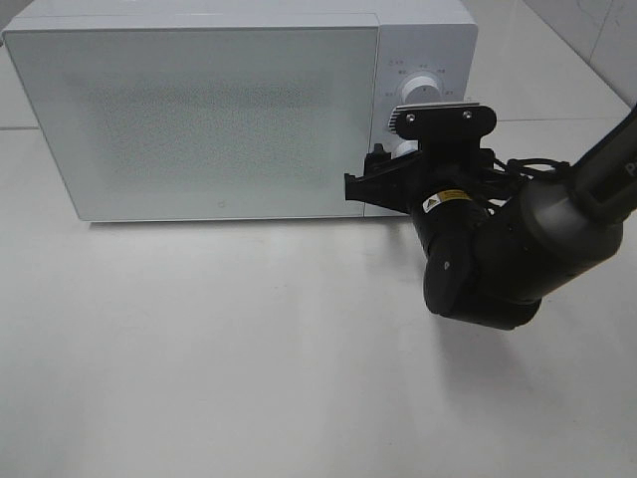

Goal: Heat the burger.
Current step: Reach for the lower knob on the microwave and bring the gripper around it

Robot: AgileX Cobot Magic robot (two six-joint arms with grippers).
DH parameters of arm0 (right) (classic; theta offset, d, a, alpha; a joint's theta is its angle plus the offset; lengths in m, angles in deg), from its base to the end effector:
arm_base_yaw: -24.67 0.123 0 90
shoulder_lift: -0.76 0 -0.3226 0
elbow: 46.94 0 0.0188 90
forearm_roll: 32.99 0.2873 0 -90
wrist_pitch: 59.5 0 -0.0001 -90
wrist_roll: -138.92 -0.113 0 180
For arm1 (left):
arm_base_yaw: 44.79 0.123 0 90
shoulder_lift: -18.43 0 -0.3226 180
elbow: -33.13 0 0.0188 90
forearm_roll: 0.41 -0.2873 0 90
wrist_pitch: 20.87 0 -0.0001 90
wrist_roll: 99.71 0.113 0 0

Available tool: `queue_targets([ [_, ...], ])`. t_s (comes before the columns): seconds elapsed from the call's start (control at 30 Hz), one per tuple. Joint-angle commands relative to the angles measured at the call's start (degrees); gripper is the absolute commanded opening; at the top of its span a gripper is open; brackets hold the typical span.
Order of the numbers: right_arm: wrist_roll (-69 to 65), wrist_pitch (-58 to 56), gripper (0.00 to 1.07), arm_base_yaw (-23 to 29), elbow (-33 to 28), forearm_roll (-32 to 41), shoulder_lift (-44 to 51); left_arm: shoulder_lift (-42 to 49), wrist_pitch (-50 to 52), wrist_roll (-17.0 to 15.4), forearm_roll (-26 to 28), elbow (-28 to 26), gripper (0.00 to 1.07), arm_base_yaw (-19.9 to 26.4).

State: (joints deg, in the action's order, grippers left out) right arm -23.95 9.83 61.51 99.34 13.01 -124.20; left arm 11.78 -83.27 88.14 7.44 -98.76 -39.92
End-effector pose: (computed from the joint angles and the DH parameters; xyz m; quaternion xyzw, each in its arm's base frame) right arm 0.3575 0.1728 0.1160 0.0244 0.7387 -0.0446 0.6721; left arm 0.0045 -0.0134 0.2906 0.0267 0.8510 -0.0103 0.5244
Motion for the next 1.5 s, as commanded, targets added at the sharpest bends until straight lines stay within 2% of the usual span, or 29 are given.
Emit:
queue_targets([
  [0.03,-0.46,-0.06,0.76,-0.17,1.55,-0.57,-1.49,1.43,0.74,-0.34,0.57,0.17,0.98,-0.29],
  [0.27,-0.92,-0.17,0.73,-0.17,3.04,-0.46,-3.21,1.43,0.74,-0.34,0.57,0.17,0.98,-0.29],
  [0.43,-0.86,0.00,0.65,-0.17,3.04,0.00,-3.21,1.43,0.74,-0.34,0.57,0.17,0.98,-0.29],
  [0.5,-0.80,0.97,0.56,-0.17,3.04,0.17,-3.21,1.43,0.74,-0.34,0.57,0.17,0.98,-0.29],
  [0.57,-0.46,1.60,0.52,-0.17,3.04,0.40,-3.21,1.43,0.74,-0.34,0.57,0.17,0.98,-0.29],
  [0.6,0.29,2.81,0.44,-0.17,3.04,1.03,-3.15,1.43,0.74,-0.34,0.57,0.17,0.98,-0.29],
  [0.63,0.29,2.81,0.44,-0.17,3.04,1.03,-3.15,1.43,0.74,-0.34,0.57,0.17,0.98,-0.29],
  [0.67,0.46,3.90,0.35,-0.17,3.04,1.55,-2.98,1.43,0.74,-0.34,0.57,0.17,0.98,-0.29],
  [0.7,0.46,4.41,0.31,-0.17,3.04,1.55,-2.81,1.43,0.74,-0.34,0.57,0.17,0.98,-0.29],
  [0.73,0.46,4.41,0.31,-0.17,3.04,1.55,-2.81,1.43,0.74,-0.34,0.57,0.17,0.98,-0.29],
  [0.77,0.46,5.04,0.25,-0.17,3.04,1.43,-2.52,1.43,0.74,-0.34,0.57,0.17,0.98,-0.29],
  [0.87,0.46,6.02,0.20,-0.17,3.04,1.43,-2.35,1.43,0.74,-0.34,0.57,0.17,0.98,-0.29],
  [1.5,1.89,7.73,0.17,-0.17,3.04,1.03,-2.35,1.43,0.74,-0.34,0.57,0.17,0.98,-0.29],
])
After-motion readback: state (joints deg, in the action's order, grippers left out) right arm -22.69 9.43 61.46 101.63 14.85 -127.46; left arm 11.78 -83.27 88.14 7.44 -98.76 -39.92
